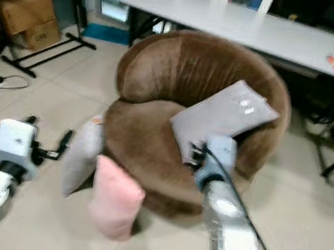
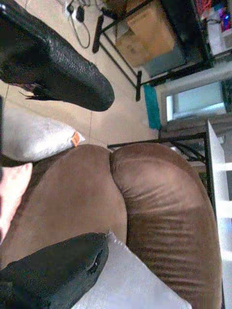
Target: Move the pillow to the sofa from floor
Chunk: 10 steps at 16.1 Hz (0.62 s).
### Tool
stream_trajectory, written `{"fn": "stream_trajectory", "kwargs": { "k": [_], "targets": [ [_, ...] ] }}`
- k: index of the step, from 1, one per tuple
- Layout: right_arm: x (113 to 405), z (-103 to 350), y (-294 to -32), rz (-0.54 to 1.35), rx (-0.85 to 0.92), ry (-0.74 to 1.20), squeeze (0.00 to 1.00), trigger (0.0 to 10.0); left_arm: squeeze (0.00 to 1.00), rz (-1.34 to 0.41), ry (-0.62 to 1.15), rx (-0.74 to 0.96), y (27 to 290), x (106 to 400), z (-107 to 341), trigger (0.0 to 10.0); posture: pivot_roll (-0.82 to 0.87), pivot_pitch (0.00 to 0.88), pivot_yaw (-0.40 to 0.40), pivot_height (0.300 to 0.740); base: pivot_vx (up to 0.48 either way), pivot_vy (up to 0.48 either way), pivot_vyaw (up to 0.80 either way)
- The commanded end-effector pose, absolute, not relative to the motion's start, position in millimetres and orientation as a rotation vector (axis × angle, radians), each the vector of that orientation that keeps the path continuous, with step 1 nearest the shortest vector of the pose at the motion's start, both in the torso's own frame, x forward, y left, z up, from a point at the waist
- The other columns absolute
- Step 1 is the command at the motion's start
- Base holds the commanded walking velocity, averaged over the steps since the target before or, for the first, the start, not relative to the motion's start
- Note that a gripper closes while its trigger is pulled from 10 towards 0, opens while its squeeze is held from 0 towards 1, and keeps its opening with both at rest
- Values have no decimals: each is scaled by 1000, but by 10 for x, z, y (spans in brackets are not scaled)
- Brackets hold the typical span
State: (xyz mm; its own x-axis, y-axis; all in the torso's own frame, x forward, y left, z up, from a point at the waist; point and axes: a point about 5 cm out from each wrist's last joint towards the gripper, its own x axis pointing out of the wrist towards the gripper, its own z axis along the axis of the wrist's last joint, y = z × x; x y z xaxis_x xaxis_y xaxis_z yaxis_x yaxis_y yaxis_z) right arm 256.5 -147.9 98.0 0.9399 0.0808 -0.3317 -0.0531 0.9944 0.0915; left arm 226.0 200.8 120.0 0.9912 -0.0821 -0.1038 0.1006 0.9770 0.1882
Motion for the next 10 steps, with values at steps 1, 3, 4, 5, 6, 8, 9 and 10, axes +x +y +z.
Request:
{"fn": "stream_trajectory", "kwargs": {
  "k": [1,3,4,5,6,8,9,10],
  "targets": [
    [2581,1014,-1437,81,98,329,0,10000,0,-83,101,199,2050,2265,1207,10000,56,0,-45,740,0,375,0],
    [2584,1012,-1417,91,93,325,0,10000,0,-95,84,188,2031,2286,1245,10000,54,0,-38,740,0,0,0],
    [2579,1013,-1406,104,69,320,0,10000,0,-96,85,171,2027,2302,1245,10000,54,0,-38,740,0,0,0],
    [2580,1014,-1404,106,75,321,0,10000,0,-96,80,166,2024,2319,1254,10000,50,0,-31,740,0,0,0],
    [2580,1015,-1407,103,82,320,0,10000,0,-96,78,165,2024,2323,1258,10000,50,0,-31,740,251,0,519],
    [2586,1019,-1400,108,76,319,0,10000,0,-98,73,152,2020,2339,1265,10000,44,0,-27,740,392,0,800],
    [2597,1021,-1394,110,70,319,0,10000,0,-102,74,151,2015,2351,1268,10000,45,0,-28,740,416,0,800],
    [2605,1015,-1393,104,61,321,0,10000,0,-104,75,152,2013,2355,1265,10000,45,0,-28,740,416,0,800]
  ]
}}
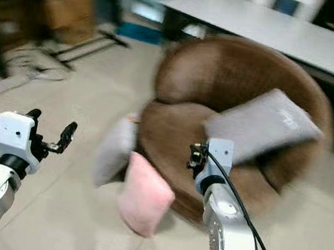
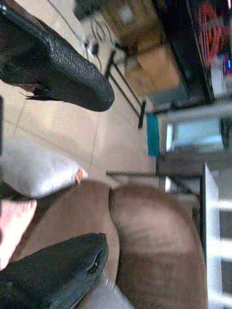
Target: Move the pillow to the sofa from floor
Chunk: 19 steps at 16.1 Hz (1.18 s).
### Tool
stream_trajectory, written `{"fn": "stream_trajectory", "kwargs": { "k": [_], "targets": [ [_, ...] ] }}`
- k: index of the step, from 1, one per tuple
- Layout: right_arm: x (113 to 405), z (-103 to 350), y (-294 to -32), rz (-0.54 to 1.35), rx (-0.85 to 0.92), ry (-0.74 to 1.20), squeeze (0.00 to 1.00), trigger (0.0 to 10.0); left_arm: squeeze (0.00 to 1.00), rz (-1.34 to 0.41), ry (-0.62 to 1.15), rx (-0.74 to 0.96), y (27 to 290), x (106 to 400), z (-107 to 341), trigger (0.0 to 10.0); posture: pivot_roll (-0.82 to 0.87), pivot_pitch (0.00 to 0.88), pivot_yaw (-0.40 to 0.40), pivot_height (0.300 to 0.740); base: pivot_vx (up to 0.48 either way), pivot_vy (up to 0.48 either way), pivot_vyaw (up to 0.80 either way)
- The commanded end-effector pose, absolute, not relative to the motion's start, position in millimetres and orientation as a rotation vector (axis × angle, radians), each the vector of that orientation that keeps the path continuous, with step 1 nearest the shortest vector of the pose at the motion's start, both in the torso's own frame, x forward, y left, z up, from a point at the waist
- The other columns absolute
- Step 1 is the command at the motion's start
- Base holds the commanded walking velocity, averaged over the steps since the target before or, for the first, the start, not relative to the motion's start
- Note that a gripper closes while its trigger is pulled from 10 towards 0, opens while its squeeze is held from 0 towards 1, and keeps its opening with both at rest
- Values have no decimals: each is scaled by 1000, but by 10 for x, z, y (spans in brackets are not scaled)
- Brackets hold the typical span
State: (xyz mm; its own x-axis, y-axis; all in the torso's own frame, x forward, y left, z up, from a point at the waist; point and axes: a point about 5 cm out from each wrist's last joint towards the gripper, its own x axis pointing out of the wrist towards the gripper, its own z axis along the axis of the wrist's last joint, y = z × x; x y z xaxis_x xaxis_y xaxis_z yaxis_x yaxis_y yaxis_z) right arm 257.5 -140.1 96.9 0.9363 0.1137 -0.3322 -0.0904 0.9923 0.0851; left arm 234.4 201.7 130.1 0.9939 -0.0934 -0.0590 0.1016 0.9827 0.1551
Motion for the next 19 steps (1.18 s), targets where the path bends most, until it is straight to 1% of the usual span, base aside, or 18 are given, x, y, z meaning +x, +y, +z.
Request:
{"fn": "stream_trajectory", "kwargs": {
  "k": [1,3,6,9,12,16,19],
  "targets": [
    [2608,1012,-1395,95,72,322,0,10000,0,-105,75,152,2010,2358,1263,10000,45,0,-29,740,416,0,0],
    [2633,1014,-1419,71,78,319,0,10000,0,-113,79,151,1996,2346,1257,10000,51,0,-31,740,416,0,0],
    [2657,1035,-1398,99,54,306,0,10000,0,-115,80,155,2002,2341,1262,10000,58,0,-33,740,412,0,0],
    [2665,1064,-1349,147,29,292,0,10000,0,-118,82,165,2010,2331,1263,10000,63,0,-37,740,407,0,800],
    [2672,1048,-1362,137,43,293,0,10000,0,-115,82,172,2010,2326,1265,10000,69,0,-40,740,396,0,685],
    [2682,992,-1483,118,-38,306,0,10000,0,-113,81,234,2017,2316,1239,10000,72,0,-46,740,0,0,0],
    [2691,970,-1555,99,-31,312,0,10000,0,-118,82,257,2004,2300,1218,10000,73,0,-52,715,0,0,0]
  ]
}}
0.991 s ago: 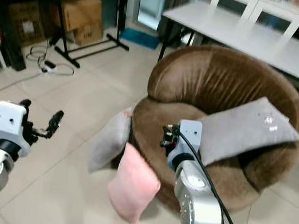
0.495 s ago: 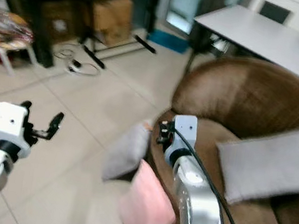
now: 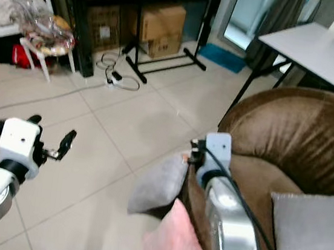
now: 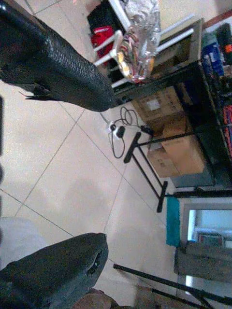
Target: Move the pillow to the sofa from floor
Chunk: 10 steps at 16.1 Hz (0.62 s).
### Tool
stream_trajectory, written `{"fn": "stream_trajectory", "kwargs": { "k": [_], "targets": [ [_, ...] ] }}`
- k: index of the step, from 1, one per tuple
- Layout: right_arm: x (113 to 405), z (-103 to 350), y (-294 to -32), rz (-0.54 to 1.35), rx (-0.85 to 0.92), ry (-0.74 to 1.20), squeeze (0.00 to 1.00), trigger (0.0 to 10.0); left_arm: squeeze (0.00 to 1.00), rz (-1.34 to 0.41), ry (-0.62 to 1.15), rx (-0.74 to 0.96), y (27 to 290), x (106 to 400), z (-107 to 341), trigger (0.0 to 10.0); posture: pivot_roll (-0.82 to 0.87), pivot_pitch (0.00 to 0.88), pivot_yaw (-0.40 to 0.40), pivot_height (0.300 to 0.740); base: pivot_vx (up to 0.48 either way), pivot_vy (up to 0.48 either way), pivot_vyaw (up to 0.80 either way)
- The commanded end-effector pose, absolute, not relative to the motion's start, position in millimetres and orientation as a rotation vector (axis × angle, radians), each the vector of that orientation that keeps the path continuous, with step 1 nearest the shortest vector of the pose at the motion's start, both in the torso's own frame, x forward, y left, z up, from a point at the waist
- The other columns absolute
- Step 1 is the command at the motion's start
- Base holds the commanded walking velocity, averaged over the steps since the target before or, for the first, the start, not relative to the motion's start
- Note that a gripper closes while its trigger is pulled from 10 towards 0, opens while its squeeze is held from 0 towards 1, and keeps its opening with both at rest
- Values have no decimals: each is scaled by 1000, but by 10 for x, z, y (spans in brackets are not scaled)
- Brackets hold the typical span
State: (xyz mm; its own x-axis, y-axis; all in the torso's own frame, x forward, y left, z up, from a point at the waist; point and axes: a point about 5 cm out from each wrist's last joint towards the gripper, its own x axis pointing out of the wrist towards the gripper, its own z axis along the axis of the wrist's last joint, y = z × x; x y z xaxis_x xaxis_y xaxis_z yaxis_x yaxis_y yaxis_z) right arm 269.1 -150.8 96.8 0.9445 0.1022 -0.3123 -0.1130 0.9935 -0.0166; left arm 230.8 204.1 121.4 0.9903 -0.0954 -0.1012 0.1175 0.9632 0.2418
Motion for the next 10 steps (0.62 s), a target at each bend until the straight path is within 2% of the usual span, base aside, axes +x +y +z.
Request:
{"fn": "stream_trajectory", "kwargs": {
  "k": [1,10],
  "targets": [
    [2689,955,-1572,99,-33,314,0,10000,0,-118,79,260,2007,2290,1211,10000,73,0,-52,700,0,0,0],
    [2612,794,-1648,34,12,355,0,10000,0,-66,80,251,2152,2202,1094,10000,60,0,-58,615,0,0,0]
  ]
}}
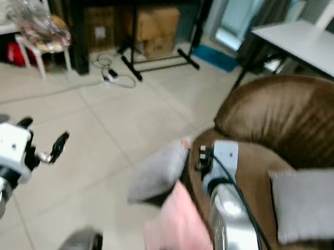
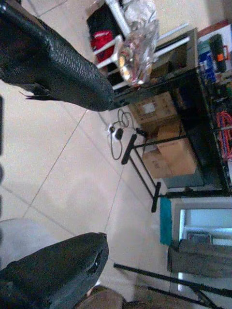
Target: Move the pillow to the sofa from floor
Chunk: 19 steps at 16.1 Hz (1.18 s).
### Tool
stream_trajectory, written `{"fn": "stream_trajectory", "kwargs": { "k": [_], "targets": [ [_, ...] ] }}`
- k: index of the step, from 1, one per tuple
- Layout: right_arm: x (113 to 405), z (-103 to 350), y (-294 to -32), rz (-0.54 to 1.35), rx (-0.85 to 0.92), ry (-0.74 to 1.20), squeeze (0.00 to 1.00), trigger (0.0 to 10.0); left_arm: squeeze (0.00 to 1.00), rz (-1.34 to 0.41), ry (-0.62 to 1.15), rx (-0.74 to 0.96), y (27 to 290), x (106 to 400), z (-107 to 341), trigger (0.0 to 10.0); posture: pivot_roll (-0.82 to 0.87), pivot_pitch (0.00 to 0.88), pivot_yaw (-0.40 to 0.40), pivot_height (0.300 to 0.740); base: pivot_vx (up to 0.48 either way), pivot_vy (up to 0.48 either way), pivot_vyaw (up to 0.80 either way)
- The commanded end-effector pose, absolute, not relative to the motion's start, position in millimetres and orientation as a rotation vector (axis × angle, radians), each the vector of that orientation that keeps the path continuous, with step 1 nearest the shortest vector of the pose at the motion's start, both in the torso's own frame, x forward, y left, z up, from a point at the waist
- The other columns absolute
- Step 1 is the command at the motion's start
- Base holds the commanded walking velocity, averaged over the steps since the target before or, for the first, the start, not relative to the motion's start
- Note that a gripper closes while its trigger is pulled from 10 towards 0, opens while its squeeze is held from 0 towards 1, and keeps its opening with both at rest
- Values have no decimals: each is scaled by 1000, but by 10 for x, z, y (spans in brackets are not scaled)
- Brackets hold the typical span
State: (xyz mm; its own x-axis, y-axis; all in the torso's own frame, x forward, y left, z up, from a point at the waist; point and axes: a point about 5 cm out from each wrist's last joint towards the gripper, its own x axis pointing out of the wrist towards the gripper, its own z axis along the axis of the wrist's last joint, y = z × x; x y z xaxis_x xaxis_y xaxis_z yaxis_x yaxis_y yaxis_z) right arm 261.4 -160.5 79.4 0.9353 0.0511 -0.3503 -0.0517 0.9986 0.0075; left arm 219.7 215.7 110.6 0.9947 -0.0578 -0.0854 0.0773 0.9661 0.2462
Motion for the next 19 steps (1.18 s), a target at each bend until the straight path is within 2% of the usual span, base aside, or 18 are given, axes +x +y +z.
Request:
{"fn": "stream_trajectory", "kwargs": {
  "k": [1,5,19],
  "targets": [
    [2608,790,-1649,34,12,357,0,10000,0,-65,79,252,2147,2194,1083,10000,58,0,-65,610,0,0,0],
    [2624,779,-1637,52,8,367,0,10000,0,-67,70,268,2106,2174,1028,10000,58,0,-78,566,0,0,0],
    [2536,728,-1525,74,19,391,0,10000,0,-127,18,238,2094,2271,1067,10000,20,0,2,566,20,0,0]
  ]
}}
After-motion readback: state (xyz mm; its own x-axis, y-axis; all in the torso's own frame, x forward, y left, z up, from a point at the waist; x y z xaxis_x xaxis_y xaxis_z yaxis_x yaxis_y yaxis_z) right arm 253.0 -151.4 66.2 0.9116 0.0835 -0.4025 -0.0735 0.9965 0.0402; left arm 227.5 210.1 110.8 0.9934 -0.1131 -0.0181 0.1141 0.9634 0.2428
